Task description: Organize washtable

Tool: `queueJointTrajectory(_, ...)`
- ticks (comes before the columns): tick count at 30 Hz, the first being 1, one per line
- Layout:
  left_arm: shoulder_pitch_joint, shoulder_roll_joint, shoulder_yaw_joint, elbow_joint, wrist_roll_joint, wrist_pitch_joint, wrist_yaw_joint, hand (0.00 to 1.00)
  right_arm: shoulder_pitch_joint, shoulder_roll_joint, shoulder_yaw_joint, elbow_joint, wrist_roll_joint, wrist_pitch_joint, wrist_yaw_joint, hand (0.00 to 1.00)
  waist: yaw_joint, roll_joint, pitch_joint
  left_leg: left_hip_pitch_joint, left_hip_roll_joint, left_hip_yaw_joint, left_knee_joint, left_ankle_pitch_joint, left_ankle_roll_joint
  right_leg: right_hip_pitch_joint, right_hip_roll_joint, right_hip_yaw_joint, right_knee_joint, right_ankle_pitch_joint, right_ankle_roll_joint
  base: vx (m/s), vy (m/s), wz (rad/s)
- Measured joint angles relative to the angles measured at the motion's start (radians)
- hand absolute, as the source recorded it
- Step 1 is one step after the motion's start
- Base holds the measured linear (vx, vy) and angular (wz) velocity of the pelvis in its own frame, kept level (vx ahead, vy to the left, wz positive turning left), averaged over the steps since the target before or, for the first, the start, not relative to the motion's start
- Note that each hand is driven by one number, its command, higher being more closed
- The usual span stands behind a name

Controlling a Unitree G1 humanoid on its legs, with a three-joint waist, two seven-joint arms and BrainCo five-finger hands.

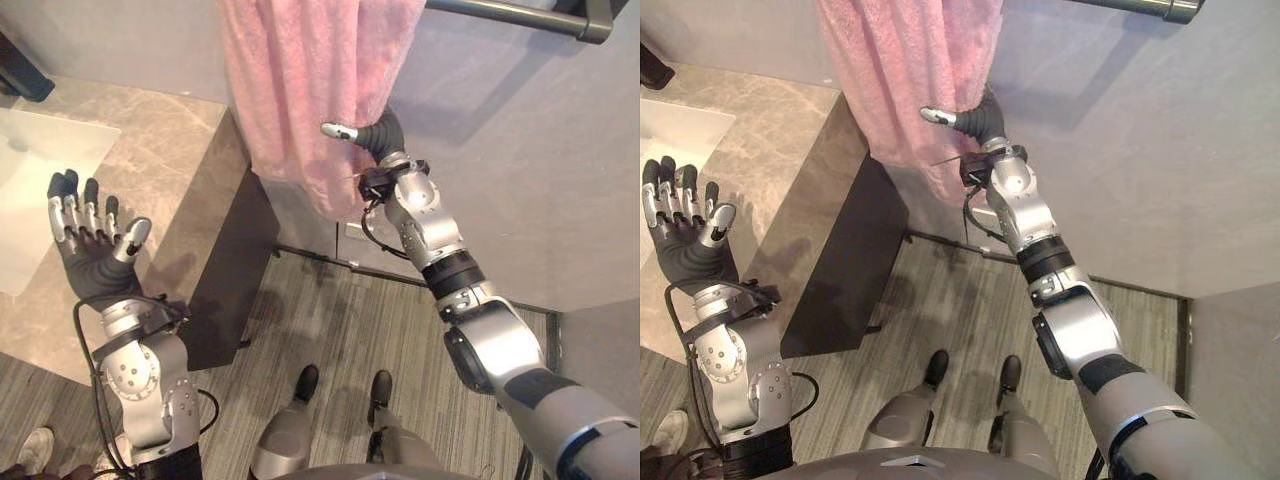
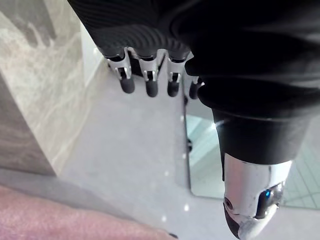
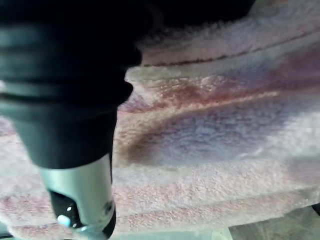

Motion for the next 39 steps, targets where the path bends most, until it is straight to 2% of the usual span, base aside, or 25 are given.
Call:
queueJointTrajectory(9,-0.002,0.0,-0.001,0.0,0.0,-0.003,0.004,0.0,-0.015,0.004,-0.001,0.002,-0.01,0.0,-0.005,1.0,0.004,0.003,0.013,0.0,-0.004,0.007,0.001,0.0,0.0,-0.003,-0.004,0.005,0.0,0.0,0.001,0.0,0.003,-0.01)
queueJointTrajectory(19,-0.002,0.001,-0.001,0.0,0.0,-0.003,0.005,0.0,-0.011,0.004,-0.001,-0.017,-0.042,-0.002,-0.002,1.0,-0.004,0.008,0.03,0.013,-0.005,0.04,0.001,-0.002,0.002,-0.003,-0.003,0.033,0.0,0.002,0.003,-0.01,0.003,-0.08)
queueJointTrajectory(23,-0.004,0.01,0.0,0.019,0.001,-0.001,0.006,0.0,0.082,-0.008,-0.001,-0.141,-0.048,-0.003,0.005,1.0,-0.01,0.008,0.03,0.022,-0.008,0.064,0.001,-0.01,0.009,-0.004,-0.004,0.055,0.0,0.003,0.005,0.02,0.018,-0.17)
queueJointTrajectory(25,-0.015,0.025,-0.001,0.066,0.002,0.002,0.005,0.0,0.129,-0.023,-0.001,-0.208,-0.048,-0.003,0.018,1.0,-0.028,0.008,0.03,0.026,-0.01,0.076,0.002,-0.013,0.011,-0.005,-0.003,0.071,0.0,0.005,0.008,0.02,0.025,-0.19)
queueJointTrajectory(28,-0.04,0.075,-0.012,0.18,0.0,0.022,0.004,0.0,0.194,-0.042,-0.001,-0.285,-0.044,-0.004,0.029,1.0,-0.031,0.007,0.029,0.022,-0.012,0.109,0.043,-0.044,0.015,-0.005,-0.001,0.106,0.0,0.009,0.011,0.01,0.009,-0.29)
queueJointTrajectory(33,-0.083,0.107,-0.013,0.256,0.001,0.041,0.007,0.0,0.238,-0.06,-0.001,-0.329,-0.034,-0.005,0.038,1.0,-0.047,0.007,0.029,0.014,-0.009,0.149,0.098,-0.086,0.018,-0.005,0.006,0.151,0.0,0.013,0.012,0.01,0.002,-0.28)
queueJointTrajectory(34,-0.096,0.12,-0.015,0.271,0.001,0.042,0.007,0.0,0.249,-0.067,-0.001,-0.353,-0.032,-0.004,0.038,1.0,-0.059,0.007,0.029,0.009,-0.008,0.15,0.108,-0.093,0.017,-0.006,0.008,0.152,0.0,0.013,0.012,0.01,-0.007,-0.1)
queueJointTrajectory(39,-0.162,0.162,-0.02,0.338,0.002,0.051,0.028,0.0,0.286,-0.082,-0.003,-0.401,0.005,-0.006,0.039,1.0,-0.068,0.006,0.028,0.0,-0.003,0.174,0.132,-0.108,0.017,-0.015,0.015,0.176,0.0,0.018,0.009,0.01,-0.008,-0.14)
